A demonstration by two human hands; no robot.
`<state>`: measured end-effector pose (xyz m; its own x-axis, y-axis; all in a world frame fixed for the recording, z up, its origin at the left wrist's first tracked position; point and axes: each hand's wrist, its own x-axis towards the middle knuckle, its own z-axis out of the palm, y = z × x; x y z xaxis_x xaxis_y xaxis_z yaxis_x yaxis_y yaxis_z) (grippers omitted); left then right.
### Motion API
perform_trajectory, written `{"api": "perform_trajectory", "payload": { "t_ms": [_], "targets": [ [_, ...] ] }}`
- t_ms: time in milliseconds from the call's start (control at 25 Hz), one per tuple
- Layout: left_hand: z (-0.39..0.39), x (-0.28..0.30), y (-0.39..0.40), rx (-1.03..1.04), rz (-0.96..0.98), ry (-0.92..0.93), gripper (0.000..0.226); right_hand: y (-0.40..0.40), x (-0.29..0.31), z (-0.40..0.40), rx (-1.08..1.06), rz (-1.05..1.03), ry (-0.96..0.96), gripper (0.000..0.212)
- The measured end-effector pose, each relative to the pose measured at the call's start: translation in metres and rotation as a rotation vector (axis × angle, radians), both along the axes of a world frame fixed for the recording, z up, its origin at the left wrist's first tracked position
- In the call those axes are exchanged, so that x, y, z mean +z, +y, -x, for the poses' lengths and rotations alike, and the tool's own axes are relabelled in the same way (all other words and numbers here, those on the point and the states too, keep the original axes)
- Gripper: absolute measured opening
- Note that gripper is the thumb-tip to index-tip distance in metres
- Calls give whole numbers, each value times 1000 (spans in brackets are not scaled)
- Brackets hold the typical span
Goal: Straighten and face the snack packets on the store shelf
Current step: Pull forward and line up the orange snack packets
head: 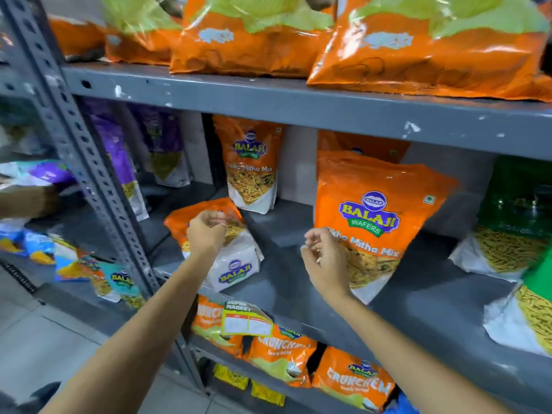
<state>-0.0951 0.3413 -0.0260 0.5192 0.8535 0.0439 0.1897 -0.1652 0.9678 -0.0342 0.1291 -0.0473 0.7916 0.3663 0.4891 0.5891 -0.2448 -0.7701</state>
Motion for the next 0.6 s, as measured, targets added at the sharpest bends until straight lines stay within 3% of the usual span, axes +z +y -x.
{"api": "perform_trajectory", "payload": {
  "t_ms": [240, 360, 600],
  "targets": [
    [31, -23, 41, 109, 56, 140, 23, 77, -14, -12, 39, 164, 197, 16],
    [38, -30, 52, 73, 151, 252, 40, 101, -22, -19, 66, 227, 361, 24],
    [47, -42, 60, -119, 759, 194, 64, 126, -30, -21, 153, 263, 801, 28]
  ]
}}
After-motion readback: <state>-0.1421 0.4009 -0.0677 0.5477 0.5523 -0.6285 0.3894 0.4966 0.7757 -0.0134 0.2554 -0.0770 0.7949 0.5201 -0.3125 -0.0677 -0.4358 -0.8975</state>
